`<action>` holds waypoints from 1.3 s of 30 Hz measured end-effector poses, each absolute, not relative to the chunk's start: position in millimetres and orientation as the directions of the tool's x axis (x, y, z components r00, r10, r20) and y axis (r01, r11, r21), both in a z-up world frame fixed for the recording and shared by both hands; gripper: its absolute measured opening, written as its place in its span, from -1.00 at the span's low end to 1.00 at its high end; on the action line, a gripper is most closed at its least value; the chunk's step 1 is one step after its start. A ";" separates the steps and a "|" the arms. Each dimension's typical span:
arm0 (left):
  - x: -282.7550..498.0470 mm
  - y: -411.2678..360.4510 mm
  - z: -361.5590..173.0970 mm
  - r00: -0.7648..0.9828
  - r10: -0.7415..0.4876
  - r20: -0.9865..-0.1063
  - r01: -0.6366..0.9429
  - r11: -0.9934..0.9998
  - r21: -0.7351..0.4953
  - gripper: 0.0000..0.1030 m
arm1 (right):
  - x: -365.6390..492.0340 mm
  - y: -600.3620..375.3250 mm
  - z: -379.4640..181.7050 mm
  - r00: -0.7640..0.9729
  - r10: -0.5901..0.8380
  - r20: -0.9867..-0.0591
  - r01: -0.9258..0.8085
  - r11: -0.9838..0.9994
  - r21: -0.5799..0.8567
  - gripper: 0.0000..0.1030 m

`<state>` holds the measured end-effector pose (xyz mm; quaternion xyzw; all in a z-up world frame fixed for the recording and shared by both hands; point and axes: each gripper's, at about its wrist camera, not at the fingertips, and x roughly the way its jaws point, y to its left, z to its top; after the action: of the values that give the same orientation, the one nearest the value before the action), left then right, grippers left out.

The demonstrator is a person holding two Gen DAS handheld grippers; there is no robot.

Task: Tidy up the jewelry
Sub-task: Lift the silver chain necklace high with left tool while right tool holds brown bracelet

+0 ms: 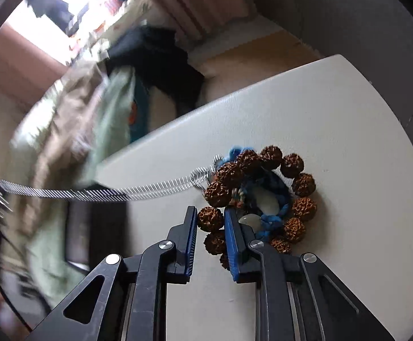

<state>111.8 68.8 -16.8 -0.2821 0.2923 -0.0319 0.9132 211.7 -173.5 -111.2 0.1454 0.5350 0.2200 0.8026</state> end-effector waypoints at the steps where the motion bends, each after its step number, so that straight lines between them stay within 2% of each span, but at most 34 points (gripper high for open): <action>1: 110.3 67.6 -13.6 0.832 -0.220 -0.510 -0.103 0.841 -0.531 -0.63 | 212.2 -183.0 -106.2 0.336 0.549 -0.766 -0.186 0.835 0.517 -0.60; 7: 106.8 54.3 7.9 0.850 -0.211 -0.483 -0.069 0.864 -0.500 -0.63 | 215.9 -212.0 -89.5 0.360 0.670 -0.649 -0.149 0.728 0.669 -0.60; 13: 108.3 36.6 33.9 0.862 -0.207 -0.462 -0.029 0.891 -0.453 -0.63 | 213.8 -216.7 -76.0 0.375 0.731 -0.570 -0.158 0.656 0.738 -0.60; 25: 96.4 27.5 95.8 0.899 -0.145 -0.413 -0.017 0.931 -0.363 -0.63 | 214.2 -215.0 -66.9 0.371 0.784 -0.498 -0.167 0.584 0.794 -0.60; 39: 73.3 41.5 169.2 0.943 -0.021 -0.332 -0.060 0.971 -0.233 -0.63 | 201.1 -190.4 -49.7 0.331 0.852 -0.406 -0.275 0.498 0.822 -0.60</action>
<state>73.3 41.5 169.2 -0.1208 0.1685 0.0099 0.9782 201.1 -190.4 -49.7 0.3293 0.4383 0.3775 0.7463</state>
